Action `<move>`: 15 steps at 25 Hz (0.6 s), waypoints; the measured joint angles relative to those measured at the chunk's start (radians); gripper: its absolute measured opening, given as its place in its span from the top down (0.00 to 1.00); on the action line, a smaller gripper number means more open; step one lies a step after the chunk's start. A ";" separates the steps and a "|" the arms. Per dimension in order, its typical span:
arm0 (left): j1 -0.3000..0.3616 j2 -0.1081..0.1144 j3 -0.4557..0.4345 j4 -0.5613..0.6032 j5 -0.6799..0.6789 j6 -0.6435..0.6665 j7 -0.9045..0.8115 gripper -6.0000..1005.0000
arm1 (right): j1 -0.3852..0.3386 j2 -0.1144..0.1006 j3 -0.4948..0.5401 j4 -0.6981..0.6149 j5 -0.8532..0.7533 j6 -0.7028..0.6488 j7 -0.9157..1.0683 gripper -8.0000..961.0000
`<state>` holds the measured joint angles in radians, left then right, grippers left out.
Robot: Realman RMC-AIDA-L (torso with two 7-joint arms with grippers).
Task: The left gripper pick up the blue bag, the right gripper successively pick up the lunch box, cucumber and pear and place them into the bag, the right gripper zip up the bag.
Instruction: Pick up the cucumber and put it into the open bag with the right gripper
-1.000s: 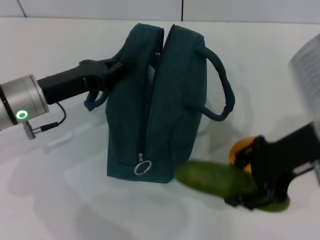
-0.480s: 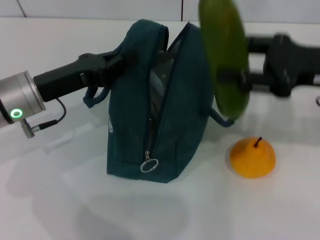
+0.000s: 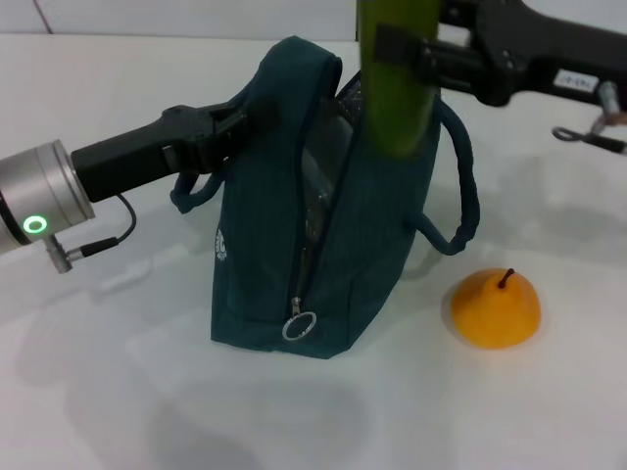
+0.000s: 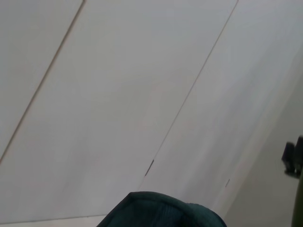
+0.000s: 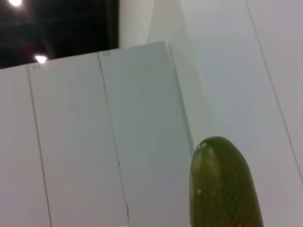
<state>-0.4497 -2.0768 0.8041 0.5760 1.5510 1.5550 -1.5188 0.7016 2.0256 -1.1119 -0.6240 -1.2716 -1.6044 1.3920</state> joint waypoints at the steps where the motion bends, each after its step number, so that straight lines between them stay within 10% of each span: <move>1: 0.000 0.000 0.001 0.000 0.000 0.000 0.000 0.95 | 0.009 0.001 -0.004 0.001 0.008 0.002 0.000 0.41; 15: -0.007 -0.003 0.006 -0.005 0.000 0.004 0.002 0.95 | 0.072 0.002 -0.377 0.131 0.326 0.202 -0.228 0.41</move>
<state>-0.4569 -2.0794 0.8100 0.5709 1.5510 1.5586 -1.5169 0.7736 2.0279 -1.4884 -0.4929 -0.9455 -1.4025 1.1636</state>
